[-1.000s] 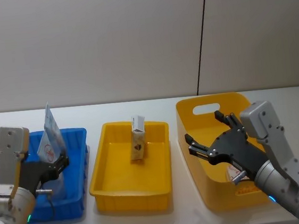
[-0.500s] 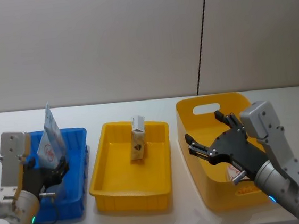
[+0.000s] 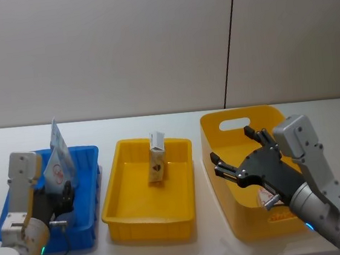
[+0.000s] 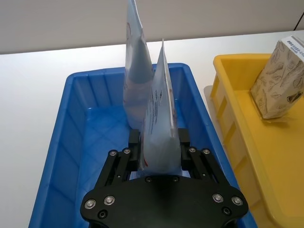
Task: Bimanual collaborative sorting of washing and personal care products
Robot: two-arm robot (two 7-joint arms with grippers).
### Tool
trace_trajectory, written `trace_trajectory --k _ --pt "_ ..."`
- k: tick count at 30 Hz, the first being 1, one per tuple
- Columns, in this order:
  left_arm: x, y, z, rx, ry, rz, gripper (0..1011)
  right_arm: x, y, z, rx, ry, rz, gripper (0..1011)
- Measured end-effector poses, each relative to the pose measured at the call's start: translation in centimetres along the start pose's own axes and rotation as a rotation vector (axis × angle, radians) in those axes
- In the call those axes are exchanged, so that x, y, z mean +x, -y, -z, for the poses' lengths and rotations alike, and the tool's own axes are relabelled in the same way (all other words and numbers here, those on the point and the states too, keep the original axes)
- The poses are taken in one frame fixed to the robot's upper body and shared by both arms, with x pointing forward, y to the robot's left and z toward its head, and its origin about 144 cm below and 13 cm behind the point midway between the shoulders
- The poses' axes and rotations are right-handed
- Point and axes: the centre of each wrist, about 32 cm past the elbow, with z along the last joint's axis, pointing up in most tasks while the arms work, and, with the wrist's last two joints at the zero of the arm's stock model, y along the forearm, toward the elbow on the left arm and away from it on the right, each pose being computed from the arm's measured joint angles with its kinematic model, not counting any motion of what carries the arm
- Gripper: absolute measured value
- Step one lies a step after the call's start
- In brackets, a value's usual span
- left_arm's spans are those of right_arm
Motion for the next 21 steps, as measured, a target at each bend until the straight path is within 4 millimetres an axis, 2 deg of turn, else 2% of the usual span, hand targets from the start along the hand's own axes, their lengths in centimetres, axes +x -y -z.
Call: trace_trajectory --k 8,21 --pt "-0.1 -0.1 -0.3 -0.014 0.068 -0.013 399 0.0 0.0 0.0 0.000 0.000 0.000 1002" --pt "0.4 -1.5 -3.3 -0.120 0.156 0.028 328 0.0 0.0 0.0 0.000 0.000 0.000 1002"
